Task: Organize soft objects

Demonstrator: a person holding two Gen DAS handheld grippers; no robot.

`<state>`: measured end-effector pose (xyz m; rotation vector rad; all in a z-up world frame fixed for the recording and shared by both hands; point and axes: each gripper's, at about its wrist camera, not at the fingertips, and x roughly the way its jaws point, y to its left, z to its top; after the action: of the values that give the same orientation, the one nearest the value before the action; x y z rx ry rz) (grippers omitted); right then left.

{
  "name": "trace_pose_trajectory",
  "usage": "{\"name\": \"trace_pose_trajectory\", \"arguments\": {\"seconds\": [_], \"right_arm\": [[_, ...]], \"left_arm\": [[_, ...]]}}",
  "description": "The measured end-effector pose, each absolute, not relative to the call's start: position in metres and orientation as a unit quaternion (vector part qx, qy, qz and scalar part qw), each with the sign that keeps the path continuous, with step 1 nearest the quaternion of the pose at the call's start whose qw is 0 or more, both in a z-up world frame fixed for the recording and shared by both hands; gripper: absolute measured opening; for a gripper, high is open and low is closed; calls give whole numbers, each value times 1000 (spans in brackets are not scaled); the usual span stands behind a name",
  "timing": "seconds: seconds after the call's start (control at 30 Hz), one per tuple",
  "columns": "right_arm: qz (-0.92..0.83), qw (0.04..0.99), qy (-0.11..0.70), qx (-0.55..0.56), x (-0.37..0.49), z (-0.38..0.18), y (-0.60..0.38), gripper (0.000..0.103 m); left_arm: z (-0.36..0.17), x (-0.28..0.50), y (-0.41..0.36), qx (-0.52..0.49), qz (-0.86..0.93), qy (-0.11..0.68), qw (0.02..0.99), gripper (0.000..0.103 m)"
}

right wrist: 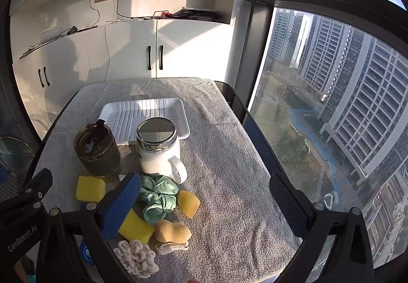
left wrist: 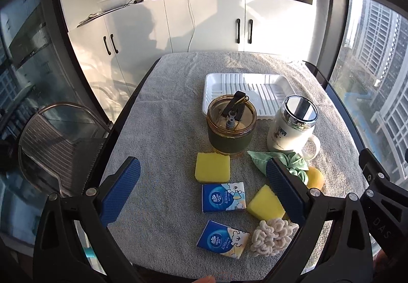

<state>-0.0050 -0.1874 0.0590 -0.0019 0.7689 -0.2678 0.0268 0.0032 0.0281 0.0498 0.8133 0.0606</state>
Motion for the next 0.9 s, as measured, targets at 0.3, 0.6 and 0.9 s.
{"name": "trace_pose_trajectory", "arguments": {"seconds": [0.3, 0.6, 0.9], "right_arm": [[-132, 916, 379, -1, -4, 60, -188, 103], [-131, 916, 380, 0, -5, 59, -188, 103], [-130, 915, 382, 2, -4, 59, -188, 103]], "left_arm": [[26, 25, 7, 12, 15, 404, 915, 100], [28, 23, 4, 15, 10, 404, 915, 100], [27, 24, 5, 12, 13, 405, 914, 100]]}}
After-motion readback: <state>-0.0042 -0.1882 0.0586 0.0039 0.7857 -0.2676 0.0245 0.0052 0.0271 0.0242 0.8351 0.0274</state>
